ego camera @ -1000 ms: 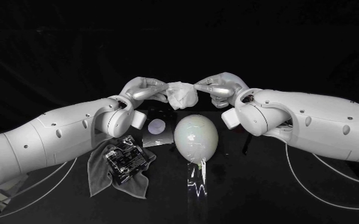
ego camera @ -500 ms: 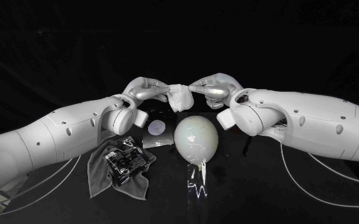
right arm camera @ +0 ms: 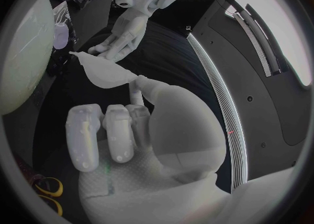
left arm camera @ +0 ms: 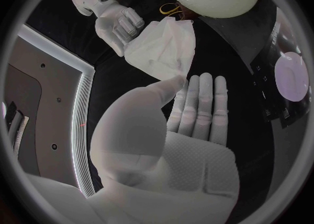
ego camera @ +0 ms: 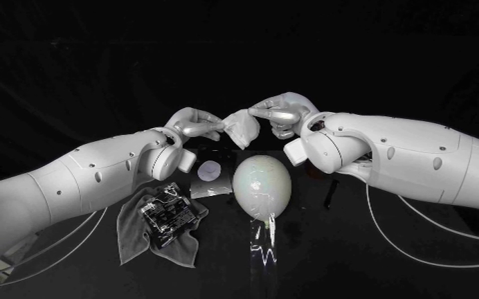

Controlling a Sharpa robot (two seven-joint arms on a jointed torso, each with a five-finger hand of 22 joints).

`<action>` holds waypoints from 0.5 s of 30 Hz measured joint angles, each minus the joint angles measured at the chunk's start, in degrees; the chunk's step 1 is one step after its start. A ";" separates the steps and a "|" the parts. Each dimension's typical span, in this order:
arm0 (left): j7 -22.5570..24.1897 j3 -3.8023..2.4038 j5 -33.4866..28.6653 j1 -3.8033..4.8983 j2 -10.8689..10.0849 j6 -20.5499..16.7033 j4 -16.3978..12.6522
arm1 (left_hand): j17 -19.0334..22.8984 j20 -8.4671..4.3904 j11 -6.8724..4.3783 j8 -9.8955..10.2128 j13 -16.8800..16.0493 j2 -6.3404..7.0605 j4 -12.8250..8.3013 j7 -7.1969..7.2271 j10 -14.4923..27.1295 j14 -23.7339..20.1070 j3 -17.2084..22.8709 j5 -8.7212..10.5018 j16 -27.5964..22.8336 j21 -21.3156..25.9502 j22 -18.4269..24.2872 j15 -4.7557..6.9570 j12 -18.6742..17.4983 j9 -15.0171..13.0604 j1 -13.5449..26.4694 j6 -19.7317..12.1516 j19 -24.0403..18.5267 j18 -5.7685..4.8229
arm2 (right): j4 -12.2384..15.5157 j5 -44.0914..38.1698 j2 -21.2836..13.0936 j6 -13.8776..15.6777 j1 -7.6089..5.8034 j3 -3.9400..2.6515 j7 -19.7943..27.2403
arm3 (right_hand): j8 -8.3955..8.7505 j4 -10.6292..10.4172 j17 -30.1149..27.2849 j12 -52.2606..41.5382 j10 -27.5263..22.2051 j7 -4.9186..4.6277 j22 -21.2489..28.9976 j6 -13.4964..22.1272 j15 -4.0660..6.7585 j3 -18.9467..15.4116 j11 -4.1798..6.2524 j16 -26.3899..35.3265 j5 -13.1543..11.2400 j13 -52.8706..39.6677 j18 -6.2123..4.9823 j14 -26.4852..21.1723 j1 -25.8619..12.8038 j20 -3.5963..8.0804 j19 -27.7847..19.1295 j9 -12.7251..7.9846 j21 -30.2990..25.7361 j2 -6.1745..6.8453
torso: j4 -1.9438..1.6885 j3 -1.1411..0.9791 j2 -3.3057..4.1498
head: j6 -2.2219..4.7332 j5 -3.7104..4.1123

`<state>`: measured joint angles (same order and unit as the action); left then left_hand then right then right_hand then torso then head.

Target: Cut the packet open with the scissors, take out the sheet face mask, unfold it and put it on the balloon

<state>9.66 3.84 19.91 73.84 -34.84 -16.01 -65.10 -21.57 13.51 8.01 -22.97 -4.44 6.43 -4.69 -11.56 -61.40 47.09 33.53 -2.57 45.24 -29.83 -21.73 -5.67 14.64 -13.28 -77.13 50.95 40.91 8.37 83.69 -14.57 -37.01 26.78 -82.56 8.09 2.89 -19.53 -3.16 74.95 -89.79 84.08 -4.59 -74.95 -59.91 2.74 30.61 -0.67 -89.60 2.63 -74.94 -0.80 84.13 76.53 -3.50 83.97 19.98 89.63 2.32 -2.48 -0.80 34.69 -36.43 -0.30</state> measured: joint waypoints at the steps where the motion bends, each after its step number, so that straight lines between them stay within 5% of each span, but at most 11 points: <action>1: -0.17 0.04 0.15 0.00 0.05 0.00 0.11 | 0.14 0.25 0.19 0.05 0.06 0.01 0.00 0.00 0.19 -0.43 0.00 0.00 -0.23 0.41 0.27 -0.29 0.00 0.06 0.01 -0.01 -0.26 0.00 | -0.14 0.07 0.11 -0.01 -0.02 -0.01 -0.01 | 0.00 0.00 0.00 0.00 0.00 -0.09 0.00 -0.09 0.00 0.00 0.00 0.00 0.00 0.00 0.00 0.00 0.00 0.00 0.00 0.00 0.00 0.00 | 0.00 0.02 0.01 | -0.01 0.00; 8: -0.69 0.19 0.88 -0.03 0.19 0.02 0.42 | 2.16 1.99 1.65 0.72 0.67 1.14 0.72 -0.91 3.49 -5.85 0.89 0.00 -3.65 4.81 2.95 -2.05 -1.33 0.68 1.14 -1.57 -3.60 -0.01 | -0.71 0.38 0.51 -0.08 -0.08 -0.04 -0.49 | 0.00 0.00 0.00 0.10 0.00 -0.19 0.02 -0.19 -0.01 0.00 0.00 -0.20 -0.06 -0.01 0.00 -0.01 0.00 -0.01 -0.01 0.00 -0.01 0.00 | 0.00 0.05 0.01 | -0.20 -0.01; 15: -0.08 0.25 1.17 -0.05 -0.05 -0.44 0.47 | 5.44 3.21 2.82 1.39 0.77 2.04 0.73 -0.60 6.72 -10.87 1.98 0.00 -9.19 10.91 6.87 -4.02 -2.69 1.25 1.14 -3.50 -7.47 -1.70 | -1.12 0.42 0.72 -0.08 -0.10 -0.04 -1.35 | 0.00 0.00 -0.05 0.09 0.00 -0.19 0.04 -0.19 -0.01 0.00 -0.01 -0.19 -0.13 0.00 0.00 -0.01 0.01 -0.09 -0.09 0.00 -0.16 0.00 | 0.03 0.04 -0.03 | -0.35 -0.01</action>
<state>9.58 4.09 21.08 73.79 -34.89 -16.45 -64.63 -16.13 16.72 10.84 -21.58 -3.67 8.47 -3.96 -12.17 -54.68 36.22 35.51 -2.57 36.05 -18.92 -14.85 -9.68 11.95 -12.02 -75.99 47.45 33.44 6.67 82.57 -14.15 -36.29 26.69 -82.67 8.05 1.54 -19.53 -3.15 74.90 -89.70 84.08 -4.78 -74.90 -60.10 2.73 30.62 -0.67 -89.80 2.50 -74.93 -0.80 84.11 76.53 -3.59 83.87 19.98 89.47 2.31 -2.46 -0.76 34.66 -36.78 -0.30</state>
